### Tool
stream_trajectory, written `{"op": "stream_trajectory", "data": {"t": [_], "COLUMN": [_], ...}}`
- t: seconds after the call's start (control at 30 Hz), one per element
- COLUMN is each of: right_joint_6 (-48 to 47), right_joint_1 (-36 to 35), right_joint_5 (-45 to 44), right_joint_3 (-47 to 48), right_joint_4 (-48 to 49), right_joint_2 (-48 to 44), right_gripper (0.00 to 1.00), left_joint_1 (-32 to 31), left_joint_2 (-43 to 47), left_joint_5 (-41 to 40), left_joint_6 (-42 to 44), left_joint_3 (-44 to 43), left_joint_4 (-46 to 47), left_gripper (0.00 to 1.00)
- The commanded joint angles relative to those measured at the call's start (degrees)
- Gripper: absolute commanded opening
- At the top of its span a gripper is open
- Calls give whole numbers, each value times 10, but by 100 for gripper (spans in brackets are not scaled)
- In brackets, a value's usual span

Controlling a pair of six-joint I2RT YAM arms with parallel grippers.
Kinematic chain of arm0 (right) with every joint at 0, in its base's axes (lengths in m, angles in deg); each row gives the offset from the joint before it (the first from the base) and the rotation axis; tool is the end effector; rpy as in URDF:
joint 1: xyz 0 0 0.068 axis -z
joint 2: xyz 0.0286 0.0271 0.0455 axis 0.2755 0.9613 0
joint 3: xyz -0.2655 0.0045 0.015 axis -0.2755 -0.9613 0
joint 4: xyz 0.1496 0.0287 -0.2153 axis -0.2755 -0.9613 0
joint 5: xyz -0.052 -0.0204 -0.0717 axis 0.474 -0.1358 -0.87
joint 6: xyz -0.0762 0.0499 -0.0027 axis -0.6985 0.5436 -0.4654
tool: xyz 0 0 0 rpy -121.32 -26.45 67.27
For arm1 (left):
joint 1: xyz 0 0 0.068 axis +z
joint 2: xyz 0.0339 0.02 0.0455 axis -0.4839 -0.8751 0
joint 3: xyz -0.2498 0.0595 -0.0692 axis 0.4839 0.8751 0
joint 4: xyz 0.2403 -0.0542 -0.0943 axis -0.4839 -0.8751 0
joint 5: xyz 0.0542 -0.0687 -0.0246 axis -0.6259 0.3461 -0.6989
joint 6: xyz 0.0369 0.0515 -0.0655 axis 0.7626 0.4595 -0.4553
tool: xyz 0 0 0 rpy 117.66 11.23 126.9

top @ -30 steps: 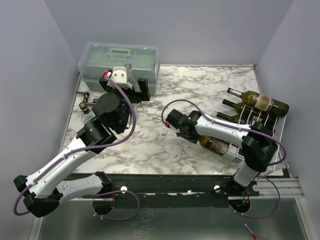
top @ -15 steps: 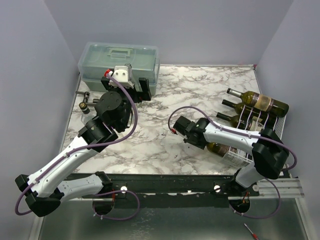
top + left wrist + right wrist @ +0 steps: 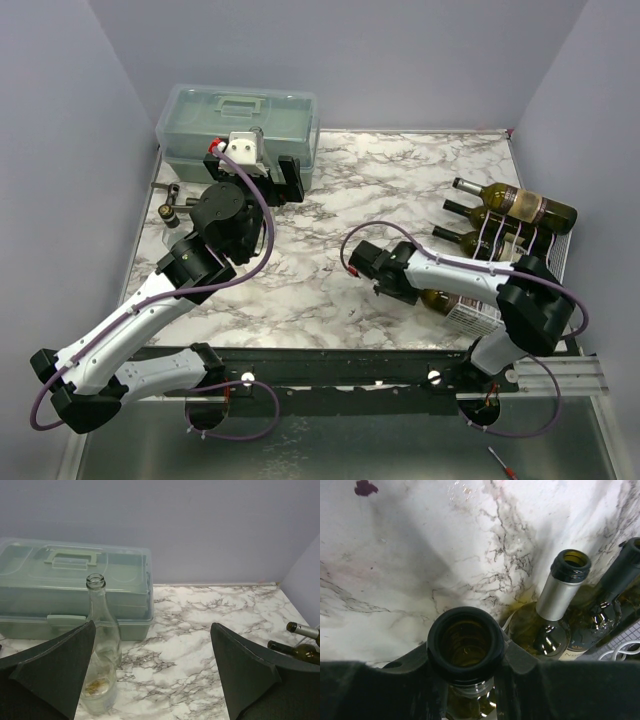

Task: Put the wine bottle on the wine rack

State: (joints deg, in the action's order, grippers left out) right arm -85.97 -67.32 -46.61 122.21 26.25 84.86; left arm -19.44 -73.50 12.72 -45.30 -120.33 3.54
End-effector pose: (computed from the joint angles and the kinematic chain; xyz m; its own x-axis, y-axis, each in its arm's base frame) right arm 0.1909 0.1785 0.1353 -0.4189 -0.9053 0.0704 -0.8206 0.3442 -0.4563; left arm 0.2048 -0.1552 0.4504 0.0341 -0.1672 -0.9853 0.1909 0.9688 -0.1578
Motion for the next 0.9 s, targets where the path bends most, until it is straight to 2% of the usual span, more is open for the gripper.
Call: {"op": "stream_trajectory", "data": {"t": [0.0,0.13,0.3,0.53,0.67,0.87], "right_joint_6": [-21,-26,-34,-53,-51,-48], "right_joint_1": [-4,-3,-3,-3,-3,-3], "right_joint_5": [-54,-90,-52,-58,-62,-45], "right_joint_3": [-3,-39,-60,-93,-104,-122], "right_joint_4": [-73,-52,-41,-11,7,13], "right_joint_2": [25,18,-12,-51,-72,-104], "right_gripper": [1,1,1,1,20,38], "left_joint_1": [2,2,2,2,2,2], "left_joint_2": [1,1,1,1,1,0], "left_joint_5": [9,10,11,11,12,10], "left_joint_6": [-3,-4,-5,-5,-5,-5], "left_joint_3": [-14,-14,-14,-15,-15,-14], "left_joint_4": [-10,-10,-10,-10,-11,-10], "left_gripper": [99,99,99,99,99,99]}}
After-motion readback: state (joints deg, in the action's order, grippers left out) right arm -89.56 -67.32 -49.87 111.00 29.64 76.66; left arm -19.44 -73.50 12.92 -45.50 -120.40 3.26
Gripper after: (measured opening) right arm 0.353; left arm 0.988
